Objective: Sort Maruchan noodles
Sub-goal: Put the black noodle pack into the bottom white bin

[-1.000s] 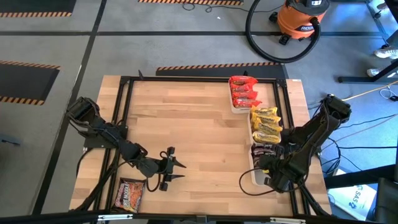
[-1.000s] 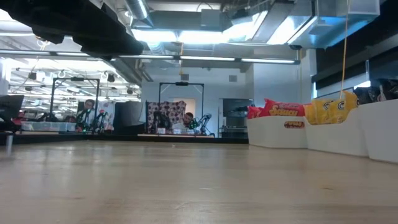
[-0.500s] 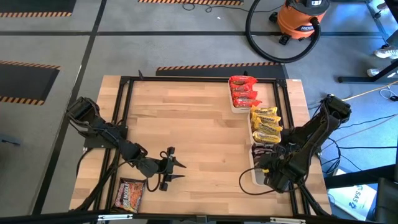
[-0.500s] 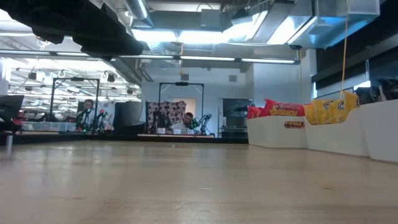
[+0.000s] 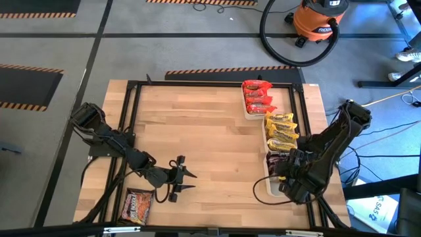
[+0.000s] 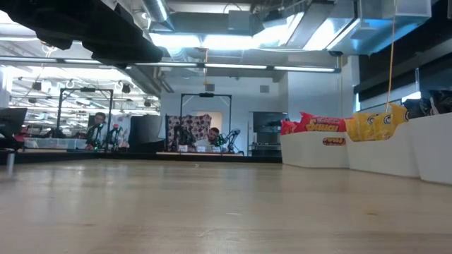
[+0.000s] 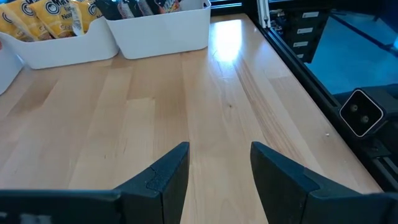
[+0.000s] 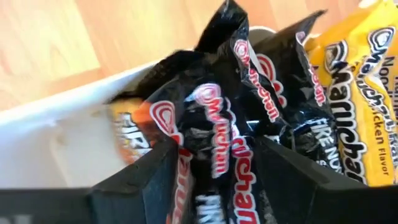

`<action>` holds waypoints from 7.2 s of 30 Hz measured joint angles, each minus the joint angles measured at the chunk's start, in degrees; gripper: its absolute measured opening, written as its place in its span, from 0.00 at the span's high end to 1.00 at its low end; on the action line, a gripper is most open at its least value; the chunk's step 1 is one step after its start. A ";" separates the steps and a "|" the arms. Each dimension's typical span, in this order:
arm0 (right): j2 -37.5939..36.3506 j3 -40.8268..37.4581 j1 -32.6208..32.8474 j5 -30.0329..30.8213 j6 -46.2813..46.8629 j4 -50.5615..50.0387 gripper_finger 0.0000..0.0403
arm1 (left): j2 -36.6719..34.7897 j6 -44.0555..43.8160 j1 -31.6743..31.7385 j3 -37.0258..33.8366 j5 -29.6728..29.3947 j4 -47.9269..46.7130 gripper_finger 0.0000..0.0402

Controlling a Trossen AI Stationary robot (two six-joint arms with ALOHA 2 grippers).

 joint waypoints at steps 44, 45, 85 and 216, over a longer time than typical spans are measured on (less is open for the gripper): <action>21.23 12.04 -19.08 23.81 -42.70 45.72 0.51 | -0.02 -55.23 -8.89 19.05 27.87 -61.81 0.59; 21.32 12.04 -19.28 23.62 -42.85 46.33 0.51 | 0.00 -58.82 -10.05 18.48 30.09 -61.90 0.59; 21.27 12.04 -19.50 23.88 -42.86 50.73 0.51 | 7.45 -26.56 -10.97 14.22 8.16 -57.38 0.59; 38.56 11.89 -49.37 -50.36 -36.81 79.60 0.21 | 21.46 -16.19 -1.51 10.25 -13.29 -15.21 0.61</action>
